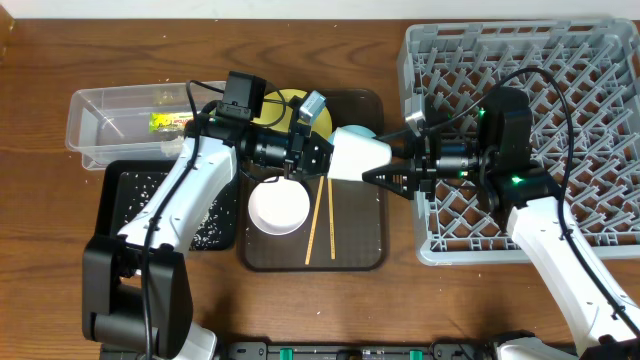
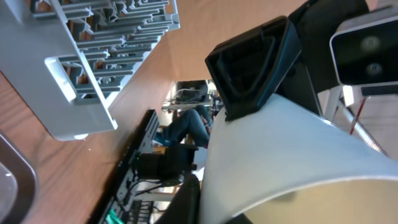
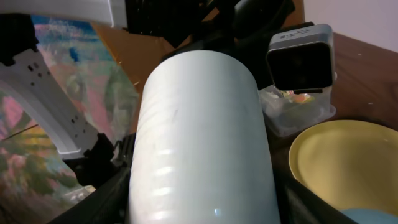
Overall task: Sort waste into correct bins and load items into the dishwasher rack
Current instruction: 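Place the cup upside down in the dish rack with the right gripper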
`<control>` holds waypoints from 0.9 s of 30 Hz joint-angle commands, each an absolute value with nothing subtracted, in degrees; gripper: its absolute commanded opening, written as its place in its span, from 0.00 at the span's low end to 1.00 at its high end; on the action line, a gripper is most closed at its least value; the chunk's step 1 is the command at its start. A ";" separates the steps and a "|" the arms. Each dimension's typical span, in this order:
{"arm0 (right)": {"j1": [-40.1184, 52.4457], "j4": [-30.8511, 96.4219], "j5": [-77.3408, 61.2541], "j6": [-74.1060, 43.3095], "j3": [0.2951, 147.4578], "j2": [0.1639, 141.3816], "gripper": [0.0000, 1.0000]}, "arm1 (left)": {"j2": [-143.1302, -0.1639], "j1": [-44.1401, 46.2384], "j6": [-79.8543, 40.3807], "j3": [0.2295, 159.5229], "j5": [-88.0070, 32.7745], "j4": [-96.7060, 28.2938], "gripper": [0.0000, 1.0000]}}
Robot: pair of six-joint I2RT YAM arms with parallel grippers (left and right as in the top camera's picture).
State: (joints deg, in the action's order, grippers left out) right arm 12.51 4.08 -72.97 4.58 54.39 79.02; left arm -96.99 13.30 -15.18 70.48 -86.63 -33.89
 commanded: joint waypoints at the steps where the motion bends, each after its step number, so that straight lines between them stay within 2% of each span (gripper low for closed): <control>1: 12.95 4.95 -75.22 3.86 55.22 79.05 0.45 | -96.99 13.32 -15.07 70.39 -83.29 -33.71 0.27; 4: 12.95 6.74 -74.24 3.79 55.22 79.05 0.35 | -96.99 13.32 -15.07 70.39 -71.05 -34.20 0.41; 7: 12.95 11.29 -69.21 3.66 55.22 79.05 0.27 | -96.99 13.23 -15.07 70.39 -55.55 -36.69 0.46; 9: 12.95 15.14 -63.09 3.64 55.22 79.05 0.14 | -96.86 12.91 -14.81 70.41 -47.97 -38.70 0.47; 10: 12.95 16.93 -59.92 3.64 55.22 79.05 0.02 | -96.64 12.47 -14.28 70.41 -44.97 -39.90 0.47; 19: 12.73 28.29 -39.66 2.50 56.86 77.34 0.01 | -86.54 7.44 -9.65 70.41 -22.74 -51.11 0.48; 27: 11.38 45.67 -23.59 -0.89 69.45 75.81 0.01 | -79.07 5.15 -9.67 70.41 -20.43 -56.40 0.48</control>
